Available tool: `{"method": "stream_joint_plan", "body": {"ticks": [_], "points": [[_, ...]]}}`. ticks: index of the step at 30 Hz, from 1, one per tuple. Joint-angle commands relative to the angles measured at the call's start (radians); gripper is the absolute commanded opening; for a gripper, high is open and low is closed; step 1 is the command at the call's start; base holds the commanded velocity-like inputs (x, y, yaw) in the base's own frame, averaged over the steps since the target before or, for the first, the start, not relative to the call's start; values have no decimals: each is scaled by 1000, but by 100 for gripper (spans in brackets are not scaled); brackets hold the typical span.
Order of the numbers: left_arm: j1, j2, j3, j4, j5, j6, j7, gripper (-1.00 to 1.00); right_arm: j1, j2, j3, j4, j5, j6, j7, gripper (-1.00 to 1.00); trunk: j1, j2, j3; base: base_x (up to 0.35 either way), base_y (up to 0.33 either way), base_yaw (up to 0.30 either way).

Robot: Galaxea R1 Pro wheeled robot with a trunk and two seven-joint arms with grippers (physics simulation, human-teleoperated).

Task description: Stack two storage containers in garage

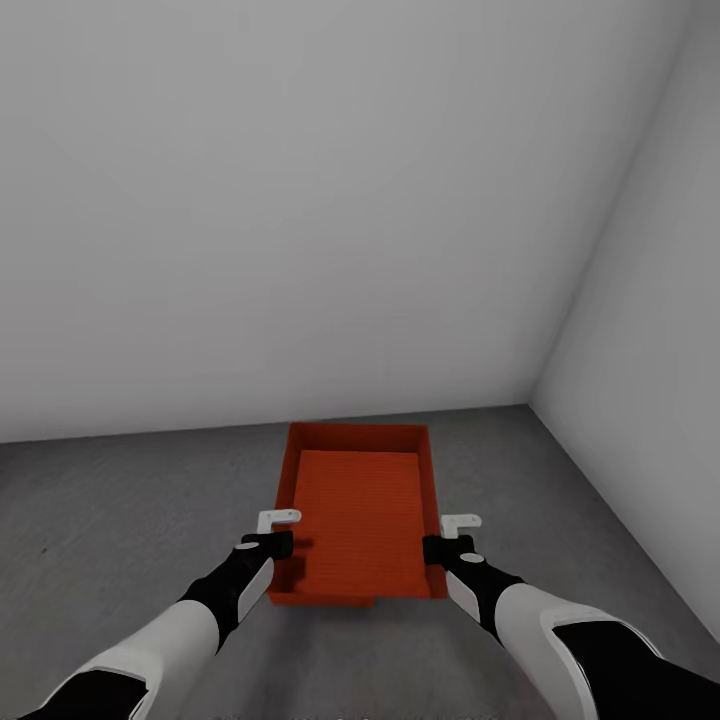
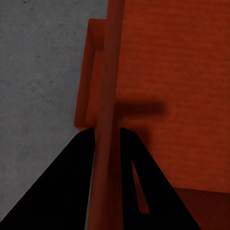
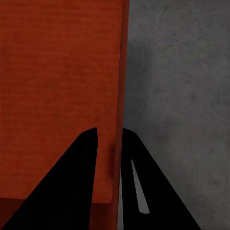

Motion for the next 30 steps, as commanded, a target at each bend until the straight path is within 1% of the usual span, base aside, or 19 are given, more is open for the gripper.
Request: {"method": "stream_joint_plan", "body": {"ticks": [1,30], "points": [[-1,2,42,-5,-15,-72,63,-100,0,-42,-27,4,-16,-6,-54,-100,0,-1,-3,0,0,0],[-1,2,42,-5,-15,-72,63,-100,0,-43,-27,4,-16,-6,-54,-100,0,-1,-50,0,0,0]]}}
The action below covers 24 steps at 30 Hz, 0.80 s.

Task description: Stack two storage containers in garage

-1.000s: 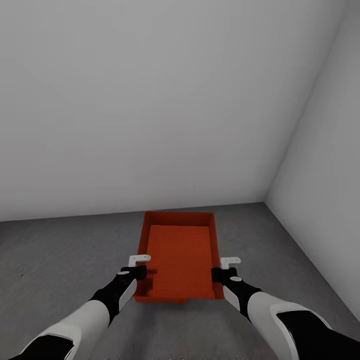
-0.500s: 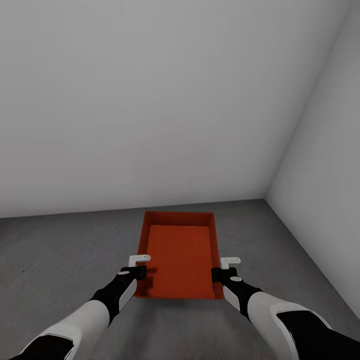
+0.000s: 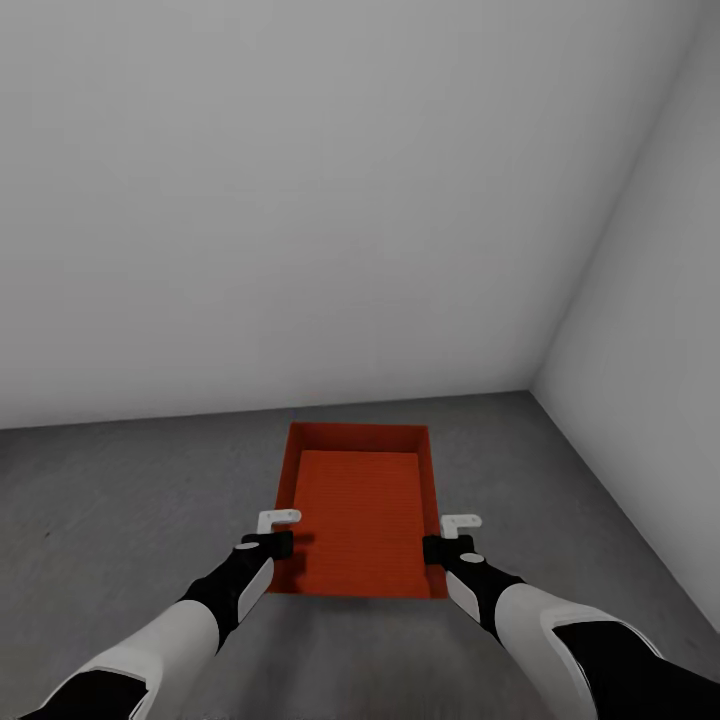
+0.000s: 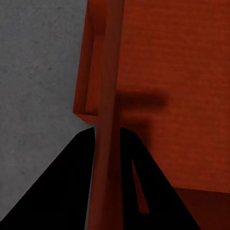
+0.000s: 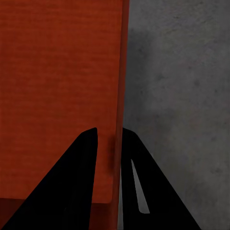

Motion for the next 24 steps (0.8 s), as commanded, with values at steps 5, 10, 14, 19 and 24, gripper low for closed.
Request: {"method": "stream_joint_plan", "body": {"ticks": [5,10,14,19,24], "points": [[-2,2,41,-5,-15,-71,63,-100,0,-44,-27,4,-16,-6,-54,-100,0,-1,-9,0,0,0],[-1,2,41,-5,-15,-71,63,-100,0,-45,-27,3,-16,-6,-54,-100,0,-1,-17,0,0,0],[-1,2,41,-5,-15,-71,63,-100,0,-45,-27,3,-16,-6,-54,-100,0,-1,-24,0,0,0],[-2,2,41,-5,-15,-71,63,-100,0,-46,-27,3,-16,-6,-54,-100,0,-1,-32,0,0,0],[-2,2,41,-5,-15,-71,63,-100,0,-46,-27,4,-16,-6,-54,-100,0,-1,-40,0,0,0]]}}
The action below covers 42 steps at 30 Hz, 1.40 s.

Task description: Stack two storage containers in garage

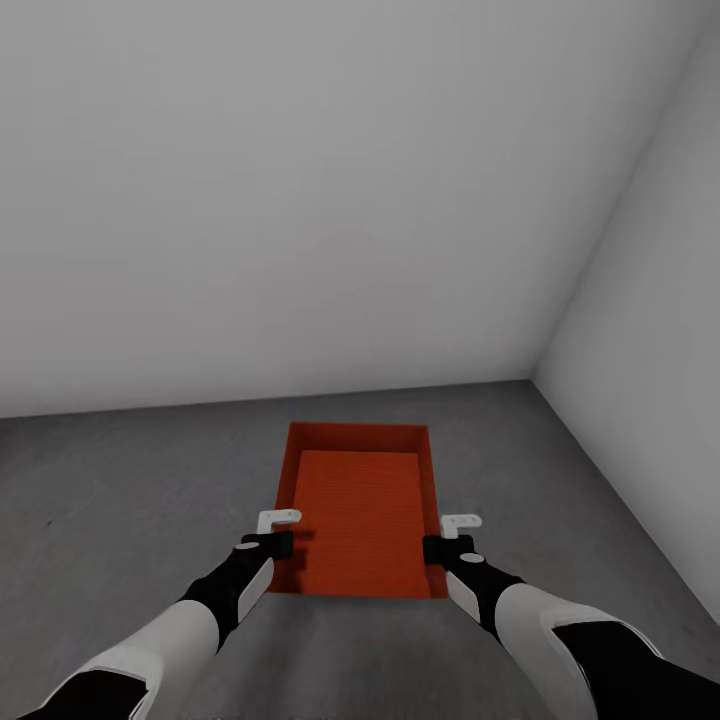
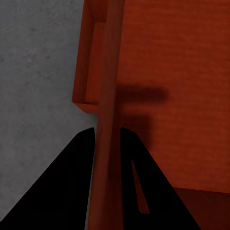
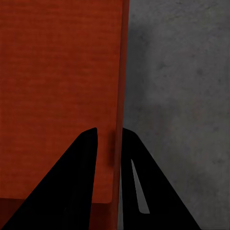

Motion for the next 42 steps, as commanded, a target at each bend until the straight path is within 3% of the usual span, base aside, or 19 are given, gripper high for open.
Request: {"method": "stream_joint_plan", "body": {"ticks": [1,16,33,34,42], "points": [[-1,2,42,-5,-15,-71,63,-100,0,-46,-27,4,-16,-6,-54,-100,0,-1,-3,0,0,0],[-1,2,42,-4,-15,-71,63,-100,0,-47,-27,4,-16,-4,-52,-100,0,-1,-18,21,0,0],[-1,2,43,-4,-15,-71,63,-100,0,-48,-27,4,-16,-4,-54,-100,0,-1,-18,294,0,0],[-1,6,-1,-4,16,-2,5,-100,0,-3,1,5,-6,-3,-11,-100,0,-1,-18,0,0,0],[-1,7,-7,6,20,-18,2,-100,0,0,-3,5,17,-3,-1,-100,0,-1,-18,0,0,0]]}}
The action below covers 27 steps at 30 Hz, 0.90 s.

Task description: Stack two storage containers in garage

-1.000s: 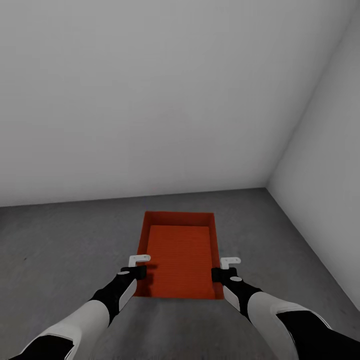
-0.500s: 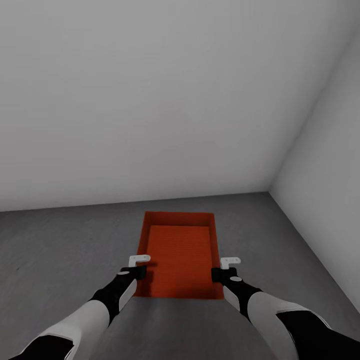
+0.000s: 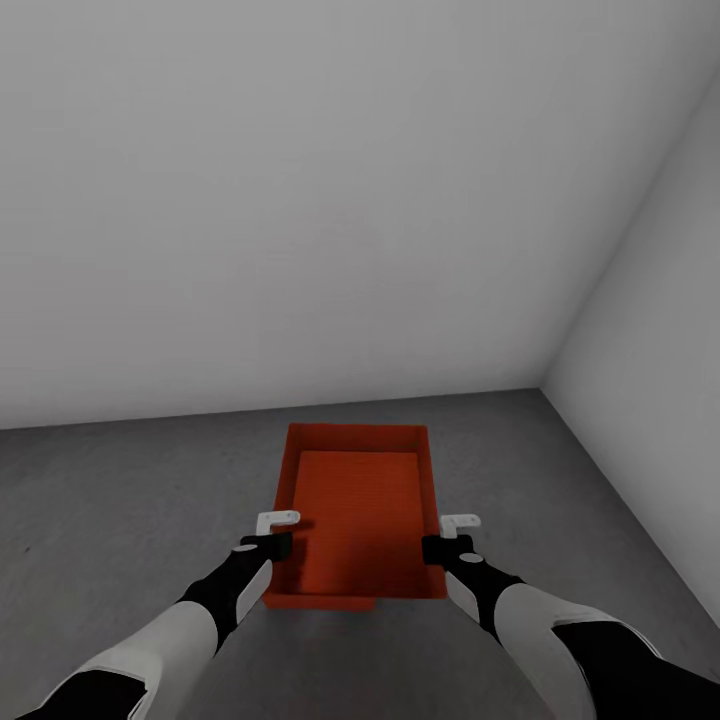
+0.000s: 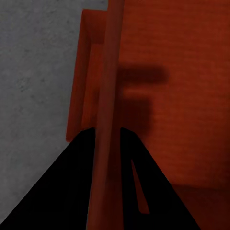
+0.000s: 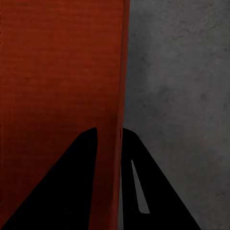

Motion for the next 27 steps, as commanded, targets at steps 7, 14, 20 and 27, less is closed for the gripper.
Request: {"method": "stream_joint_plan", "body": {"ticks": [7,14,20,27], "points": [[-1,2,-2,-13,5,5,11,-100,0,-6,21,5,-26,-2,2,-100,0,-1,-1,0,0,0],[-1,2,-4,-13,5,5,13,-100,0,-6,20,5,-26,-2,1,-100,0,-1,-1,0,0,0],[-1,2,-7,-13,5,6,14,-100,0,-6,18,5,-26,-2,0,-100,0,-1,-1,62,78,0],[-1,2,-7,-13,5,6,14,-100,0,-6,17,5,-26,-2,0,-100,0,-1,-1,116,179,0]]}}
